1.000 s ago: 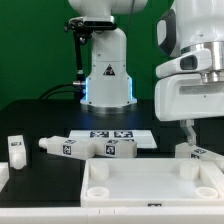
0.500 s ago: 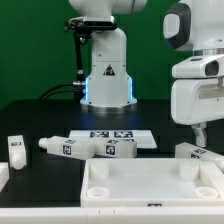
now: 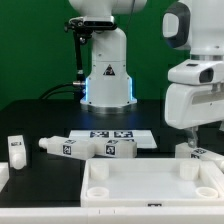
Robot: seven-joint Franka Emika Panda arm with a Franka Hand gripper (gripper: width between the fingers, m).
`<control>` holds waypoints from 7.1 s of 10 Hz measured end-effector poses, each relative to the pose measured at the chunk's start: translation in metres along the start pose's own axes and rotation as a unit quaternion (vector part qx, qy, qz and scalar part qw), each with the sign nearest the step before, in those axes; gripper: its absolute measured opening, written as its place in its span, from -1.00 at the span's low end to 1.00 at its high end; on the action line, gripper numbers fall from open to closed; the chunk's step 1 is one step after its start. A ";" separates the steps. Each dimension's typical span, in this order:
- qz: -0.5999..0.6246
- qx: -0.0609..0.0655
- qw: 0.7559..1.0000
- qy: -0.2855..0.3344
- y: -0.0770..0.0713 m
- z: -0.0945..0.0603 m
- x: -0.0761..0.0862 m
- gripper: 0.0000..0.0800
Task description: Assemble desk
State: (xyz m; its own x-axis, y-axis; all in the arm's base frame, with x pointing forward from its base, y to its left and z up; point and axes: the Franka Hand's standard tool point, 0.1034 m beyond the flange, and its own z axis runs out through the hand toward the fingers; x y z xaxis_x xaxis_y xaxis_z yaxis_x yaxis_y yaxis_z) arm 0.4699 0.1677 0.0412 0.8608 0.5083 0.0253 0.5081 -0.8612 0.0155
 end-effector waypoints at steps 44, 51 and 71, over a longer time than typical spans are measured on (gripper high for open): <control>-0.823 -0.055 0.562 -0.055 0.025 -0.011 -0.060 0.62; -0.595 -0.079 0.800 -0.031 0.022 -0.016 -0.040 0.62; 0.323 0.020 0.938 -0.124 0.039 -0.001 -0.047 0.62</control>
Offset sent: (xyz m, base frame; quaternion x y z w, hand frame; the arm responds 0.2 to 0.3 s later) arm -0.0080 -0.0172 -0.0229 0.0094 0.0238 0.0040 0.9997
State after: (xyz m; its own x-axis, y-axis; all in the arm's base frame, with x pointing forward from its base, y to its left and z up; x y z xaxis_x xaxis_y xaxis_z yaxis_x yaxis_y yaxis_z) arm 0.4488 0.1105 0.0420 0.9671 -0.1315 -0.2178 -0.1260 -0.9913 0.0389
